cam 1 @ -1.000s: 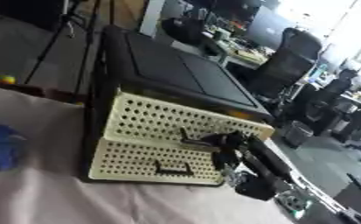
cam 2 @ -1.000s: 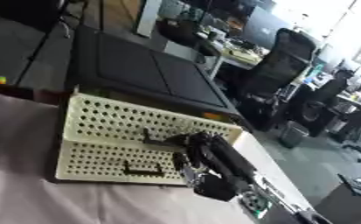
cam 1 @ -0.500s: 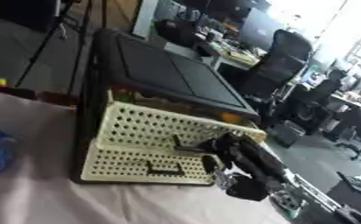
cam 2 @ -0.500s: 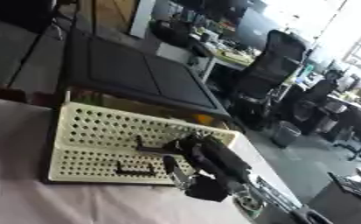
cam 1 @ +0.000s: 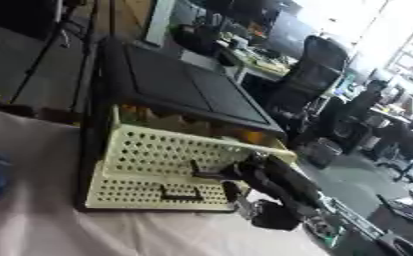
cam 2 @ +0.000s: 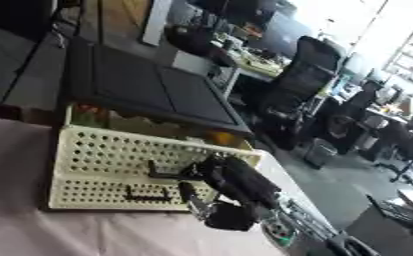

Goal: Pick up objects from table and place into drawer.

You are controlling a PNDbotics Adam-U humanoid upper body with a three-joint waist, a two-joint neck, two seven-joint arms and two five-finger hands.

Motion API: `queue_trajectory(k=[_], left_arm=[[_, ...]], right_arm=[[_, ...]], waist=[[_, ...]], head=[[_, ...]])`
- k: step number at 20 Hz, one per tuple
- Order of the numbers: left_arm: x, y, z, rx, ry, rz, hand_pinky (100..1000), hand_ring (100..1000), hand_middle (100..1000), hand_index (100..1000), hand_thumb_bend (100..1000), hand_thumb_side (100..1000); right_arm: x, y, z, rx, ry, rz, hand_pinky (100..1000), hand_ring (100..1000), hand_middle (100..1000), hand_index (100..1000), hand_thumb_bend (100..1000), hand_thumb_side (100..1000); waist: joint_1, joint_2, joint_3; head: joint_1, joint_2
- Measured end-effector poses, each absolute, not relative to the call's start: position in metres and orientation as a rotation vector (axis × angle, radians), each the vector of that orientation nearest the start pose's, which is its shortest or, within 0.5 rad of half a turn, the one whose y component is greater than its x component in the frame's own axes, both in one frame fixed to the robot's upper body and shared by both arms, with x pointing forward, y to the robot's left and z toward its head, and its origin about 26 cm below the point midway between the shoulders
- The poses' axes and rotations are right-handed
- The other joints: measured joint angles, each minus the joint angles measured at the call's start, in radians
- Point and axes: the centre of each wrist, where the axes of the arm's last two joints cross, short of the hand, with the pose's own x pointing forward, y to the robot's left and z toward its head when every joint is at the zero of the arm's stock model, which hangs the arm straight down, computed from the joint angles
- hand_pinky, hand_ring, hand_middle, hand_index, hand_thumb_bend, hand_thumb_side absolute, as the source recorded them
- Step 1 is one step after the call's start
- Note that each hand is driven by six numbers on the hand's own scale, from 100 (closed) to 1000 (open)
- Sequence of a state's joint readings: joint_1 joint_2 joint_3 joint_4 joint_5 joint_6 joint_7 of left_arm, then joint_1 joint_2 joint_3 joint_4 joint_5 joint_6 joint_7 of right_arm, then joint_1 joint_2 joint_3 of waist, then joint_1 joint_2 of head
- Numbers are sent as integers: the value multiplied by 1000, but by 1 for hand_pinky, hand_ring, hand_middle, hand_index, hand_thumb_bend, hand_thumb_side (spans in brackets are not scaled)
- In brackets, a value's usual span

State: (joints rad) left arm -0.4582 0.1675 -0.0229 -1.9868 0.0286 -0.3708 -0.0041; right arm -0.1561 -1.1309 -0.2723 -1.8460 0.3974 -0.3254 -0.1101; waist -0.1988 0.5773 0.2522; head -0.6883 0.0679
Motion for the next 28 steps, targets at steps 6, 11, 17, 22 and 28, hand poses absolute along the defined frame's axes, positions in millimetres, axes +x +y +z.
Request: queue_trajectory(k=[6,11,17,22,28], left_arm=[[312,213,231,165,3469,337,573,528,649,864,182,1000],[312,213,230,165,3474,338,573,528,648,864,182,1000],[312,214,229,168,3480,338,575,530,651,864,183,1000],[312,214,229,178,3484,333,576,532,652,865,186,1000],[312,214,229,193,3486,326,577,534,653,865,186,1000]], right_arm=[[269,-422,316,1740,2556,-1636,362,100,100,651,100,1000],[268,-419,316,1713,2573,-1635,362,100,100,653,100,1000],[267,-415,315,1671,2607,-1628,364,100,100,660,100,1000],[267,-412,314,1640,2633,-1629,366,100,100,662,100,1000],[266,-408,311,1621,2639,-1644,367,100,100,657,100,1000]], waist=[[0,-4,-8],[6,-5,-15],[10,-13,-19],[13,-21,-23],[13,-38,-24]], head=[[-1,19],[1,19],[6,33],[10,46],[7,53]])
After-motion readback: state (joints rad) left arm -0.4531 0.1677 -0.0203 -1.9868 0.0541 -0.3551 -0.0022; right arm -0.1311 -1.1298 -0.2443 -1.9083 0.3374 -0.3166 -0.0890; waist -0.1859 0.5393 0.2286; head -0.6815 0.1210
